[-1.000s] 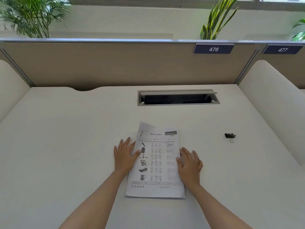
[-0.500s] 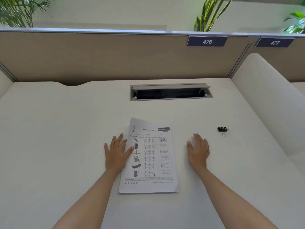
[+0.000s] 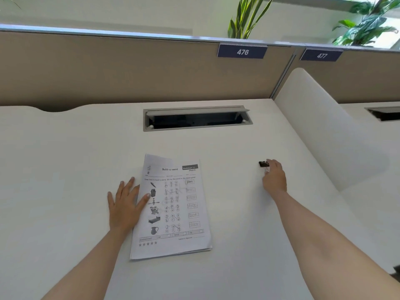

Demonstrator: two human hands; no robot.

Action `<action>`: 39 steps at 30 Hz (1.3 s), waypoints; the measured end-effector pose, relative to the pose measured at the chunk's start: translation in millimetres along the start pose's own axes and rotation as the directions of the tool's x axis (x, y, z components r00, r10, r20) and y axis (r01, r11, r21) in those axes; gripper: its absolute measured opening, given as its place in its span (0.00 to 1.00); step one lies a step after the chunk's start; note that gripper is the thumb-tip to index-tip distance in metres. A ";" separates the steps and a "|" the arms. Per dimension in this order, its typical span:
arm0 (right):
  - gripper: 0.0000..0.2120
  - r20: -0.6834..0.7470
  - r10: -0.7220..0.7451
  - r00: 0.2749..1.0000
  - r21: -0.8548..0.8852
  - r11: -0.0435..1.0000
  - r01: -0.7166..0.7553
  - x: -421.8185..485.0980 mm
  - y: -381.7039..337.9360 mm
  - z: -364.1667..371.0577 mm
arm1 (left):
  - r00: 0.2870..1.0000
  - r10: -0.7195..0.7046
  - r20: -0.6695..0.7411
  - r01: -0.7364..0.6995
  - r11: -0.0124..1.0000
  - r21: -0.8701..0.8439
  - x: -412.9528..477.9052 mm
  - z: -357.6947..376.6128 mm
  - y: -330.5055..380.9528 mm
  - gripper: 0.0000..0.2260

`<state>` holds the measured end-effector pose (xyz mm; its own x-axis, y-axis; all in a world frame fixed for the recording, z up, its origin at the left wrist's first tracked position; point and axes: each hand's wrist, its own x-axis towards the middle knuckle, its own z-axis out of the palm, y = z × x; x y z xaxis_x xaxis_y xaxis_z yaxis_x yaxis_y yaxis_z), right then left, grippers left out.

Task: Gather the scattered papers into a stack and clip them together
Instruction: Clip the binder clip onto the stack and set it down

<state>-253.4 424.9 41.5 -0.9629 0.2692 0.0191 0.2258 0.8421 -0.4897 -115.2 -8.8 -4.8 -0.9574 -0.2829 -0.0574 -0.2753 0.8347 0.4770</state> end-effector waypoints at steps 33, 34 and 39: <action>0.22 0.372 0.257 0.892 0.379 0.835 -0.399 -26.0 -69.2 13.4 | 1.000 -0.002 0.022 0.002 1.000 -0.020 1.8 0.4 -1.6 0.24; 0.22 0.363 0.248 0.898 0.353 0.856 -0.379 -26.6 -70.7 12.0 | 1.000 -0.002 0.020 0.003 1.000 -0.019 1.7 0.1 -1.2 0.24; 0.22 0.297 0.243 0.924 0.271 0.906 -0.325 -27.8 -74.5 7.1 | 1.000 0.003 0.012 -0.002 1.000 -0.025 1.2 -0.9 0.3 0.24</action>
<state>-244.5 351.3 71.2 -0.8785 0.3141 -0.3600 0.4775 0.5487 -0.6863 -116.3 -9.4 -3.9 -0.9591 -0.2750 -0.0669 -0.2708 0.8233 0.4989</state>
